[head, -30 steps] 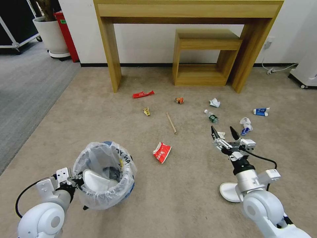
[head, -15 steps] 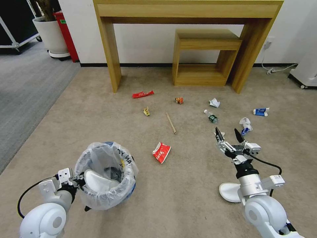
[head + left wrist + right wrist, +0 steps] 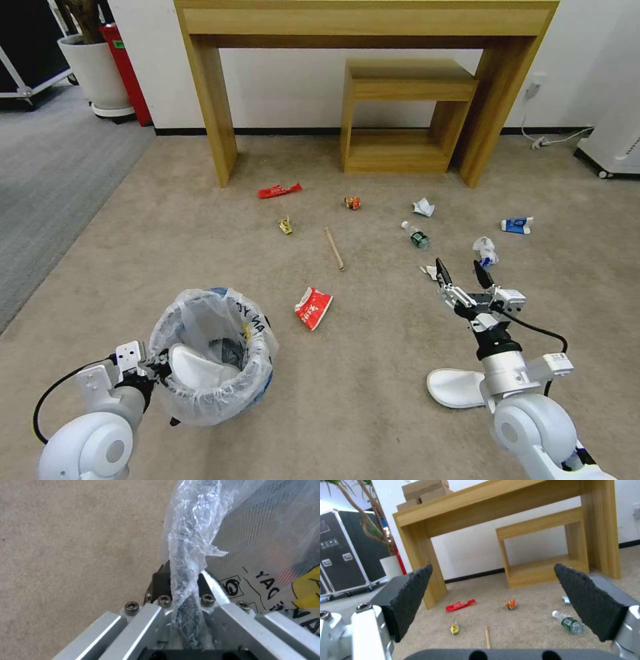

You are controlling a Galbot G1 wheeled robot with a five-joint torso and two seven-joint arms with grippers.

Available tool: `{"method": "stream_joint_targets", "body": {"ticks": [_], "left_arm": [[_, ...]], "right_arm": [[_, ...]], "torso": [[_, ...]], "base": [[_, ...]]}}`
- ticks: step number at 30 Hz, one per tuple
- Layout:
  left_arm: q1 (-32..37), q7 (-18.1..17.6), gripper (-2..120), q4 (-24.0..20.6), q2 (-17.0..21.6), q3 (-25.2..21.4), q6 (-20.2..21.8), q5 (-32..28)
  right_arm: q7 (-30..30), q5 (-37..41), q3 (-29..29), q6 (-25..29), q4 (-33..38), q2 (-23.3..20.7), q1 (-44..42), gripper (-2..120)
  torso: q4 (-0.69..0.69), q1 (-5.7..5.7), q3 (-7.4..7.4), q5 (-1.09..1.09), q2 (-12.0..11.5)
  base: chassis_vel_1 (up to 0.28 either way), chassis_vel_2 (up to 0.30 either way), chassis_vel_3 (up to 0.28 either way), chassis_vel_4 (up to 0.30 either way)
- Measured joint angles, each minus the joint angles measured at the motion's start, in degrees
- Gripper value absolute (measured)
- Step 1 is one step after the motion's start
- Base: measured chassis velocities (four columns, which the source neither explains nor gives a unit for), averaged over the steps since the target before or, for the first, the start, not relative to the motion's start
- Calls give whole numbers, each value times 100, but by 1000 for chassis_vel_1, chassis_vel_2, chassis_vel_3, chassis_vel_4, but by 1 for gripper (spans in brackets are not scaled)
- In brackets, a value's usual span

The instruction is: Pick up the trash bin and place the garbage on the floor into it.

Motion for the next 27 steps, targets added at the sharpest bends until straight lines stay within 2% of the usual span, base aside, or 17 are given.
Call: {"method": "stream_joint_targets", "body": {"ticks": [27], "left_arm": [[6,-8,1,-16,19,-11,0,-39]], "right_arm": [[19,38,38,13,-55,90,-60,92]], "torso": [[1,0,0,0,0]], "base": [[0,0,0,0]]}}
